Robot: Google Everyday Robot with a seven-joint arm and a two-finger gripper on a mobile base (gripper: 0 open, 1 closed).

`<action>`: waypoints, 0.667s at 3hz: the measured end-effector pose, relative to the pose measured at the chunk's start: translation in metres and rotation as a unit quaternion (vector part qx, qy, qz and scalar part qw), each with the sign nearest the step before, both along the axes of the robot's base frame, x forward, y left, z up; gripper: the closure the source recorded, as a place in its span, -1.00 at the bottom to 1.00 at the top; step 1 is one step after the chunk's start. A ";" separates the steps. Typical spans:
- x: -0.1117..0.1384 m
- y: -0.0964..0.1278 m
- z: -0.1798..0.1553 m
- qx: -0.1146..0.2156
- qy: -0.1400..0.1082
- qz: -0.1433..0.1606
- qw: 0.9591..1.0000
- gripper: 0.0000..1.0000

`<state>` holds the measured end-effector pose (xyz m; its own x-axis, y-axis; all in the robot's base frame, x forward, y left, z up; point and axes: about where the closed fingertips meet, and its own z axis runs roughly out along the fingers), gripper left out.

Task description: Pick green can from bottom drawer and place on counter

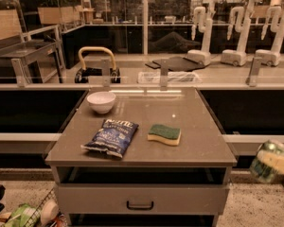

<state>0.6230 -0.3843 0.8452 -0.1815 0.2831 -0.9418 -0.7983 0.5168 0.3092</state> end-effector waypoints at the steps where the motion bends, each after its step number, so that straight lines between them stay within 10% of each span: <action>1: 0.039 -0.027 0.032 0.001 0.036 -0.040 0.999 1.00; 2: 0.083 -0.043 0.070 -0.002 0.048 -0.101 0.994 1.00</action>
Offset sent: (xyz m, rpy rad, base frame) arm 0.1612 -0.1027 0.1261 -0.0004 0.1250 -0.4272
